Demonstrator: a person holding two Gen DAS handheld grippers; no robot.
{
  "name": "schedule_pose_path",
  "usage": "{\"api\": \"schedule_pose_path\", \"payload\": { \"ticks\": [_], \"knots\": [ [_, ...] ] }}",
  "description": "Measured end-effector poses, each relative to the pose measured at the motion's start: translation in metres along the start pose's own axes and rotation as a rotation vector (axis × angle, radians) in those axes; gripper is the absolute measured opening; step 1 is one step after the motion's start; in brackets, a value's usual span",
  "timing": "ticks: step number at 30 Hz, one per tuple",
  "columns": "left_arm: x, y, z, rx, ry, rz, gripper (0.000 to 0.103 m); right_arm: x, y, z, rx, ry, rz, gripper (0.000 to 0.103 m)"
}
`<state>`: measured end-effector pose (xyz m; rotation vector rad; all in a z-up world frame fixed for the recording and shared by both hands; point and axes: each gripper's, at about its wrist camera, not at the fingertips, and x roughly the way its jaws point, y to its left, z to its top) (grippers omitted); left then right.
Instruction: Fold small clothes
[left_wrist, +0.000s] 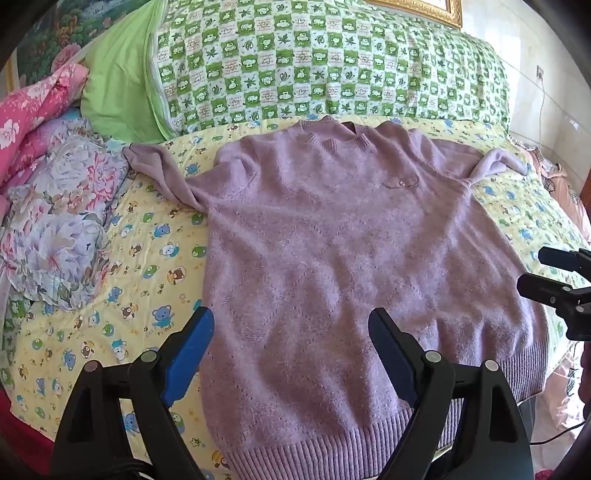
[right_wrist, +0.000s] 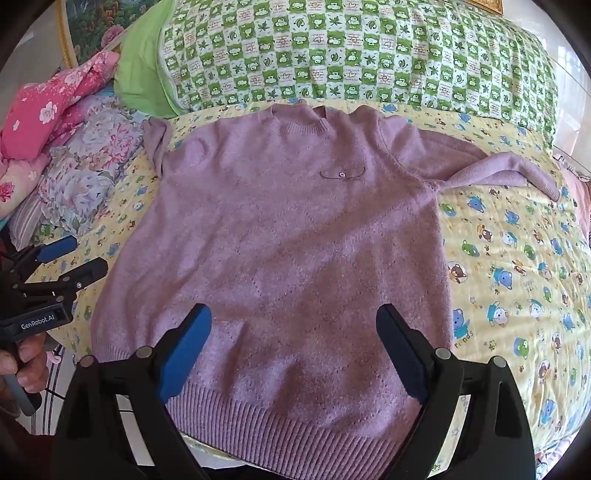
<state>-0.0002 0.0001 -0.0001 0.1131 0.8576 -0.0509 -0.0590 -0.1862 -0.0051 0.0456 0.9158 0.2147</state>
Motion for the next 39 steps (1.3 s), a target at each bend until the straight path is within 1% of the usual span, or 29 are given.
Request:
{"api": "schedule_pose_path", "payload": {
  "ticks": [4,6,8,10,15,16,22,24,28,31,38,39],
  "knots": [
    [0.000,-0.001,-0.001,-0.005,0.003,0.001,0.086,0.001,0.001,0.001,-0.002,0.003,-0.002,0.091],
    [-0.002,0.005,-0.002,-0.008,0.005,0.002,0.086,0.001,0.001,0.002,0.001,0.002,-0.001,0.091],
    [0.003,0.000,-0.001,-0.010,0.007,0.001,0.086,0.002,0.002,0.002,0.001,0.005,-0.001,0.091],
    [0.005,0.004,-0.002,-0.007,-0.003,0.000,0.086,0.002,0.003,0.002,0.002,0.004,-0.002,0.091],
    [0.006,0.006,0.001,-0.012,0.005,-0.007,0.086,0.003,0.003,0.002,0.000,0.001,-0.002,0.091],
    [0.007,0.000,0.002,-0.011,0.001,-0.007,0.086,0.002,0.002,0.001,-0.001,0.002,-0.002,0.091],
    [0.010,-0.002,0.003,-0.013,0.004,-0.011,0.086,0.002,-0.001,-0.005,0.002,0.010,-0.001,0.091],
    [0.011,-0.002,0.003,-0.012,0.007,-0.012,0.086,0.006,0.003,0.001,0.002,0.011,0.000,0.091],
    [0.013,-0.002,0.003,-0.010,0.019,-0.008,0.086,0.009,0.004,0.001,0.000,0.004,0.000,0.091],
    [0.016,0.000,0.004,-0.028,0.045,-0.032,0.086,0.011,0.005,0.002,0.002,0.006,-0.001,0.091],
    [0.029,-0.002,0.008,-0.047,0.105,-0.058,0.086,0.013,-0.010,-0.002,0.045,0.014,0.011,0.091],
    [0.030,-0.003,0.010,-0.037,0.075,-0.041,0.086,0.014,-0.014,-0.001,0.058,0.016,0.013,0.091]
  ]
}}
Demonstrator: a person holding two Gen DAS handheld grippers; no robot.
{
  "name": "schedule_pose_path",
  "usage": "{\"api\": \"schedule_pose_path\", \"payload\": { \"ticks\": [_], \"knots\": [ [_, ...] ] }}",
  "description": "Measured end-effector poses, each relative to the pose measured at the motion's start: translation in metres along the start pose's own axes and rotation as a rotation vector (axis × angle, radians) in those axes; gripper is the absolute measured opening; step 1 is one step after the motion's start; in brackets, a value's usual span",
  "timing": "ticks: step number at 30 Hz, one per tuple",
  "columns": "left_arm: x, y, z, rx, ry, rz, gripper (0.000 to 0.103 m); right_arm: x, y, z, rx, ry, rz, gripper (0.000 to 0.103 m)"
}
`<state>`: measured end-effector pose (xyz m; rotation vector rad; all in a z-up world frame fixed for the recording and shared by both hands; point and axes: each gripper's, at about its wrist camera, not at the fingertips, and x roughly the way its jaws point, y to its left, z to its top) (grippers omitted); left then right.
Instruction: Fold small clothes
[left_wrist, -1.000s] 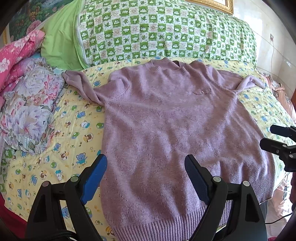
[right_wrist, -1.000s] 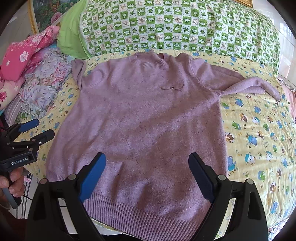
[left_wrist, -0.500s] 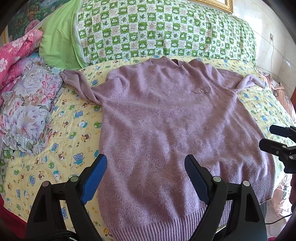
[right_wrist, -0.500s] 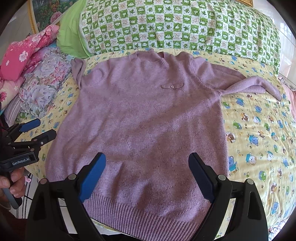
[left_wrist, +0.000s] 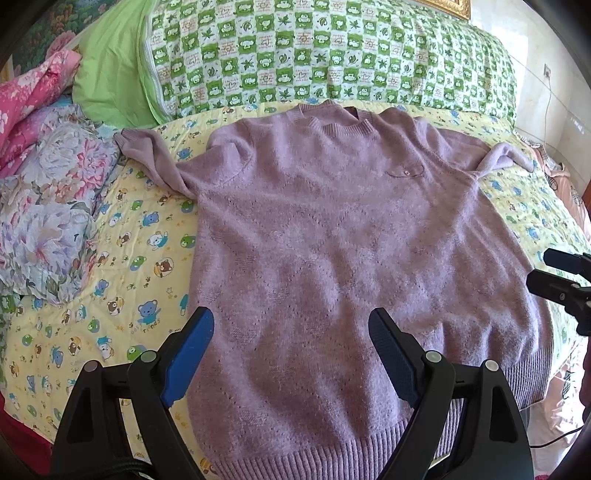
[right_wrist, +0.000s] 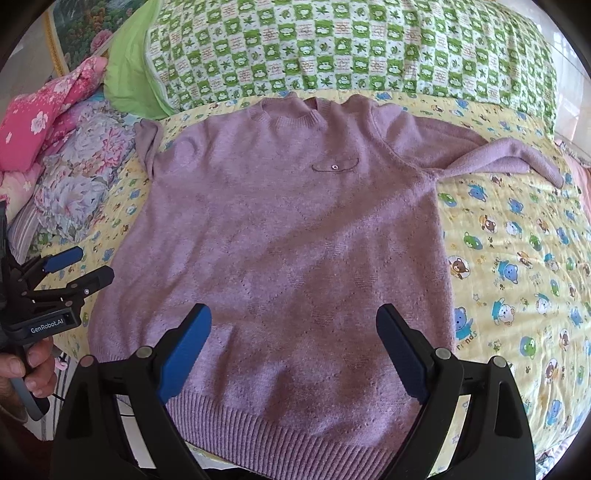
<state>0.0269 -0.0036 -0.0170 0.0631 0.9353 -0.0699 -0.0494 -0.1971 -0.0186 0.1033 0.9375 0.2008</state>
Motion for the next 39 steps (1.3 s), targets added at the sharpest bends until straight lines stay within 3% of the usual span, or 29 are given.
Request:
{"api": "schedule_pose_path", "payload": {
  "ticks": [3,11,18,24,29,33,34,36,37,38,39],
  "knots": [
    [0.009,-0.001,0.008,-0.002,0.005,0.002,0.086,0.002,-0.020,0.006,0.070,-0.007,0.026,0.091],
    [0.043,0.002,0.054,-0.027,0.015,-0.001,0.086,0.013,-0.114,0.043,0.297,0.036,-0.063,0.091],
    [0.090,0.005,0.120,-0.064,0.021,0.011,0.086,0.021,-0.238,0.087,0.618,-0.094,-0.116,0.091],
    [0.141,0.008,0.182,-0.128,0.039,-0.026,0.086,0.032,-0.334,0.129,0.773,-0.189,-0.187,0.091],
    [0.189,0.005,0.206,-0.109,0.090,0.015,0.086,0.055,-0.397,0.155,0.895,-0.219,-0.213,0.081],
    [0.223,0.002,0.214,-0.099,0.132,0.011,0.086,0.081,-0.444,0.167,1.011,-0.241,-0.182,0.075],
    [0.231,0.001,0.210,-0.093,0.151,0.018,0.086,0.085,-0.454,0.166,1.047,-0.252,-0.176,0.072],
    [0.244,0.001,0.208,-0.089,0.174,0.018,0.086,0.090,-0.469,0.161,1.113,-0.293,-0.147,0.050],
    [0.249,0.000,0.208,-0.087,0.181,0.018,0.086,0.091,-0.475,0.161,1.133,-0.310,-0.148,0.022],
    [0.254,-0.001,0.206,-0.084,0.191,0.019,0.086,0.090,-0.476,0.163,1.126,-0.312,-0.159,0.010],
    [0.256,-0.001,0.205,-0.082,0.195,0.017,0.086,0.085,-0.472,0.167,1.097,-0.323,-0.177,0.010]
  ]
}}
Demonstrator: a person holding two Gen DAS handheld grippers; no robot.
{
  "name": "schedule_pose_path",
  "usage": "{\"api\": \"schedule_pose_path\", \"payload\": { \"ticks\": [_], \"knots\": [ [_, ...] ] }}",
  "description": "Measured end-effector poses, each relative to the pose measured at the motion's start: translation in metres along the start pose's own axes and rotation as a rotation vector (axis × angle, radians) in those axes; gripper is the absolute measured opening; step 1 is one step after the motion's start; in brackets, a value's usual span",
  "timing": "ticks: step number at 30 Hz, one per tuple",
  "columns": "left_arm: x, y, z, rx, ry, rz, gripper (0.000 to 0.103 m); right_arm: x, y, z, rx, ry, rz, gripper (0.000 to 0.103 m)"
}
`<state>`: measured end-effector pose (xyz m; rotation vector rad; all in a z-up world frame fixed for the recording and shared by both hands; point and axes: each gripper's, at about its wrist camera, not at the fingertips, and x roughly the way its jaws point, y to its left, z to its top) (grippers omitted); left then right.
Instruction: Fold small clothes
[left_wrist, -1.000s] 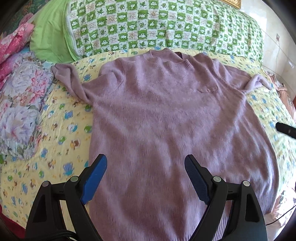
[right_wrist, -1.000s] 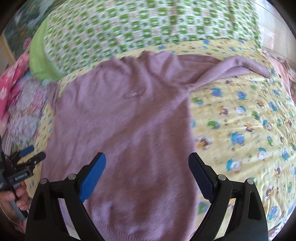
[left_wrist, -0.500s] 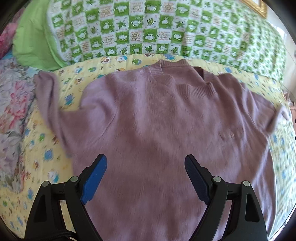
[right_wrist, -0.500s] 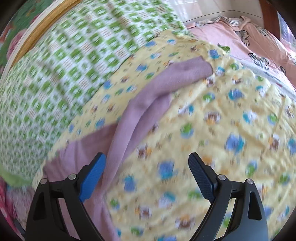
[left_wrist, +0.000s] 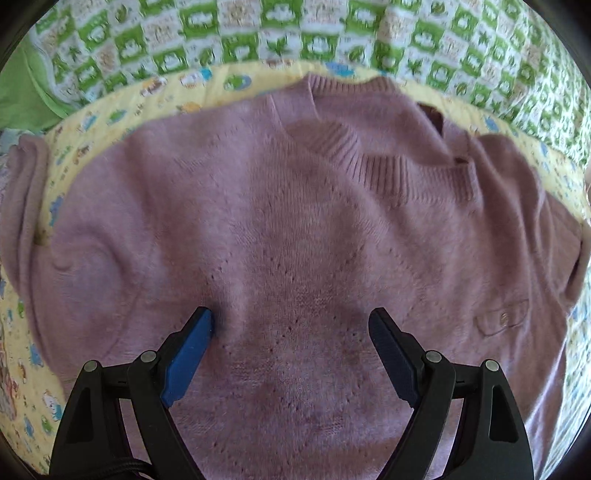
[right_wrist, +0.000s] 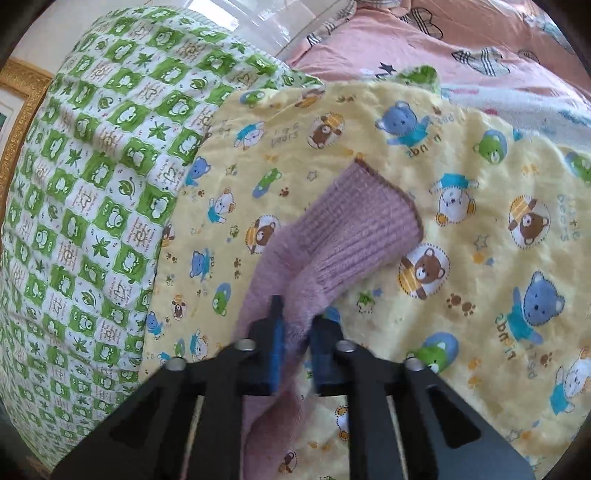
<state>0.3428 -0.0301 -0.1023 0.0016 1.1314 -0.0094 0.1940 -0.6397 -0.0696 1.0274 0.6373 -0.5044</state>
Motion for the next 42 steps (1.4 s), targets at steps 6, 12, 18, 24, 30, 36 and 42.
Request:
{"api": "schedule_pose_path", "payload": {
  "ticks": [6,12,18,24,30,36,42],
  "knots": [
    [-0.007,0.002,-0.005,-0.006,-0.009,-0.038,0.086,-0.073,0.119,-0.062,-0.397,-0.018,0.303,0.010],
    [-0.040,0.023,-0.020,-0.057,-0.010,-0.080,0.086,-0.107,0.233,-0.240,-0.696,0.396,0.702,0.029],
    [-0.051,0.043,-0.046,-0.110,0.037,-0.117,0.086,-0.087,0.229,-0.327,-0.793,0.536,0.574,0.074],
    [-0.025,0.044,-0.060,-0.200,0.150,-0.235,0.086,-0.092,0.179,-0.309,-0.706,0.480,0.439,0.074],
    [-0.007,0.037,-0.045,-0.361,0.213,-0.320,0.088,-0.090,0.141,-0.291,-0.645,0.441,0.354,0.074],
    [-0.003,0.014,-0.021,-0.311,0.196,-0.252,0.014,-0.084,0.130,-0.276,-0.590,0.391,0.326,0.074],
    [-0.117,0.034,0.006,-0.165,-0.245,-0.403,0.012,-0.093,0.137,-0.243,-0.560,0.290,0.333,0.074]
  ]
}}
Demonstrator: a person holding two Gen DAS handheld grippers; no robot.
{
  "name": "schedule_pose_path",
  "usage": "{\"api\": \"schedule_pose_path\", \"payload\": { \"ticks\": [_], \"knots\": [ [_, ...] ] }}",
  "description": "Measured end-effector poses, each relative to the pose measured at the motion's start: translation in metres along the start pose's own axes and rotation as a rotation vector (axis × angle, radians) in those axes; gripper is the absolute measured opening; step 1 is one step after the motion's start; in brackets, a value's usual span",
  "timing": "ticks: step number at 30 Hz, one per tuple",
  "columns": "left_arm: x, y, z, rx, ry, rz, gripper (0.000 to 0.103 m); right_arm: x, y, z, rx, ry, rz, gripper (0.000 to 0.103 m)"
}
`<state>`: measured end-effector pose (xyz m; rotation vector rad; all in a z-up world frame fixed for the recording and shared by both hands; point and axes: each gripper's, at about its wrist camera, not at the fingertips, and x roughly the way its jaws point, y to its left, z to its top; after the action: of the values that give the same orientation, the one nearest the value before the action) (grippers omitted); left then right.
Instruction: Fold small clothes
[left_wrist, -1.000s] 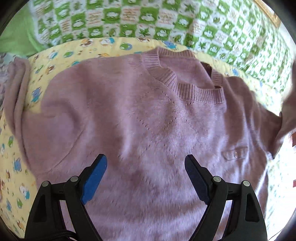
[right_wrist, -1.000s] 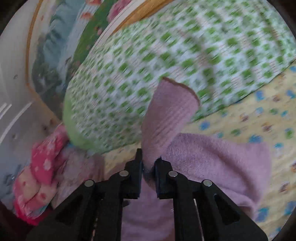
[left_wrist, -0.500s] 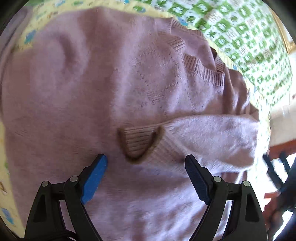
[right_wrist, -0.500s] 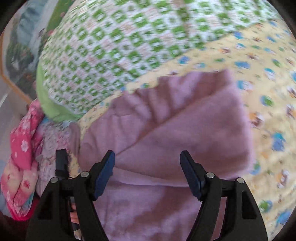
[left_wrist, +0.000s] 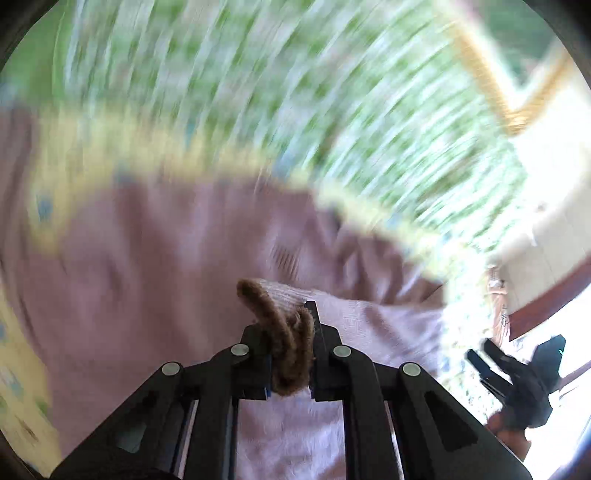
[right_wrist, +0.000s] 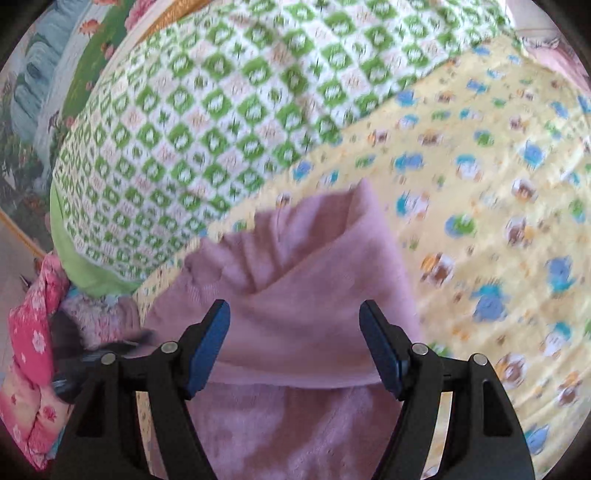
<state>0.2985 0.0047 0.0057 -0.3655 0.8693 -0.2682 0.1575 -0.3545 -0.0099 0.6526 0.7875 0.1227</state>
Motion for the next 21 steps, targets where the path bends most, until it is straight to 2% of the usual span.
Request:
{"api": "schedule_pose_path", "payload": {
  "ticks": [2,3,4,5,9,12,16,17,18,19,21],
  "knots": [
    [-0.016,0.005,0.003,0.079,-0.063,-0.018,0.012,0.001,-0.003,0.007,-0.005,-0.012,-0.015,0.074],
    [-0.018,0.010,0.000,0.103,-0.069,-0.022,0.012,0.003,-0.005,0.008,-0.010,-0.014,-0.030,0.074],
    [-0.013,0.021,-0.008,0.122,-0.055,0.015,0.012,0.007,-0.007,0.009,-0.015,-0.011,-0.042,0.074],
    [-0.001,0.036,-0.018,0.117,-0.007,0.055,0.012,0.010,-0.009,0.010,-0.018,-0.007,-0.054,0.074],
    [0.030,0.072,-0.048,0.046,0.102,0.121,0.012,0.040,-0.015,0.016,-0.067,0.046,-0.120,0.074],
    [0.030,0.088,-0.066,0.038,0.113,0.145,0.012,0.071,-0.020,0.028,-0.097,0.110,-0.156,0.074],
    [0.026,0.084,-0.068,0.043,0.102,0.162,0.012,0.108,-0.028,0.038,-0.107,0.180,-0.174,0.074],
    [0.025,0.084,-0.068,0.042,0.099,0.161,0.012,0.115,-0.030,0.038,-0.102,0.196,-0.169,0.063],
    [0.023,0.083,-0.067,0.040,0.096,0.154,0.012,0.120,-0.030,0.038,-0.107,0.216,-0.149,0.040],
    [0.019,0.079,-0.066,0.042,0.094,0.144,0.012,0.124,-0.030,0.040,-0.117,0.253,-0.117,0.010],
    [0.013,0.067,-0.062,0.067,0.077,0.117,0.012,0.112,-0.030,0.048,-0.109,0.224,-0.115,0.008]
  ]
}}
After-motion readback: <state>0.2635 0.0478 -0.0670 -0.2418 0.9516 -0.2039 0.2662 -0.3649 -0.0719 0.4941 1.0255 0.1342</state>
